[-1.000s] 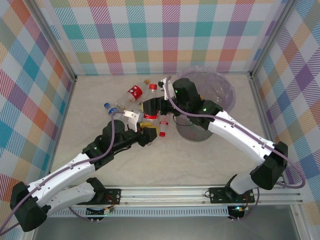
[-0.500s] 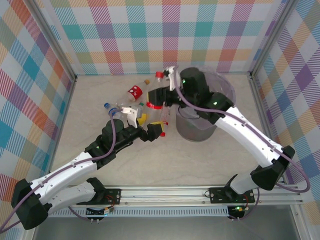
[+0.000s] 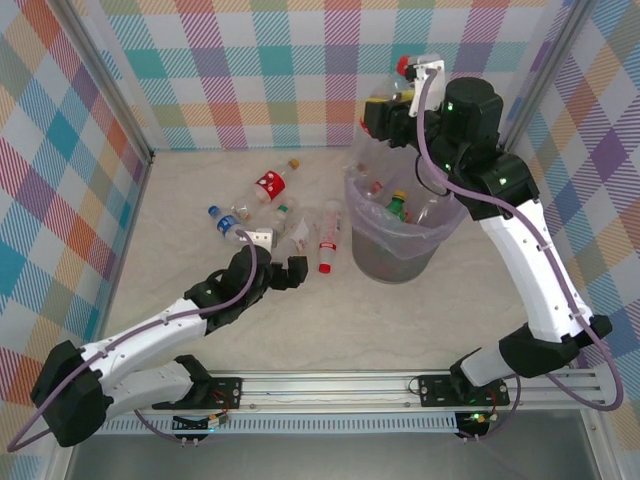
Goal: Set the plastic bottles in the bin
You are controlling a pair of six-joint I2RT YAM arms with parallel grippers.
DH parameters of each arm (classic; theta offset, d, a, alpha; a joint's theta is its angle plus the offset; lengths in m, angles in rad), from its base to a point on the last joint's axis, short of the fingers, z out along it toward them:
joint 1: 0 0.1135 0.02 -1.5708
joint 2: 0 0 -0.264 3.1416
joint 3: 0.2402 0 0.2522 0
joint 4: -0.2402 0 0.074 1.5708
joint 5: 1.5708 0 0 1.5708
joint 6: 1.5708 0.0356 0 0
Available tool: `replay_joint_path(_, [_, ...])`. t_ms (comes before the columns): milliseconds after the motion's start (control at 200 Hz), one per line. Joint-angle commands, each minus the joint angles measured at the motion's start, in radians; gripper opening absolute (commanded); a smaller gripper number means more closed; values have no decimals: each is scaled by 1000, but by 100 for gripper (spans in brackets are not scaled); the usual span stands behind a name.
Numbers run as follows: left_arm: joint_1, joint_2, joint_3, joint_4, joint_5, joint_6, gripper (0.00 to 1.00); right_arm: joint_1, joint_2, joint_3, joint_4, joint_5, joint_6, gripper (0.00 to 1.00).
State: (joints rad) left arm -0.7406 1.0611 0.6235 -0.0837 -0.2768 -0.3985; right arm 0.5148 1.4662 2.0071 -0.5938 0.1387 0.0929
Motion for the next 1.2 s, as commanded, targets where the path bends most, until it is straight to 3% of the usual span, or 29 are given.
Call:
replay_joint_path(0, [32,61,33,-35,-12,12,100,-63,-10,-6,-67,118,-73,59])
replay_joint_path(200, [49,130,25,11,9,-28,100,-156,-77,-158,-5,71,-18,57])
replay_joint_path(585, [105,160,16,94,129,-99,100,-194,77,-279,37,-183,131,57])
replay_joint_path(890, [139,155,17,70,136,-100,100,-195,84,-466,105,-211,197,57])
replay_joint_path(1195, [142,188,39,88,161,-111,100,-194,34,-605,162,-245,268,64])
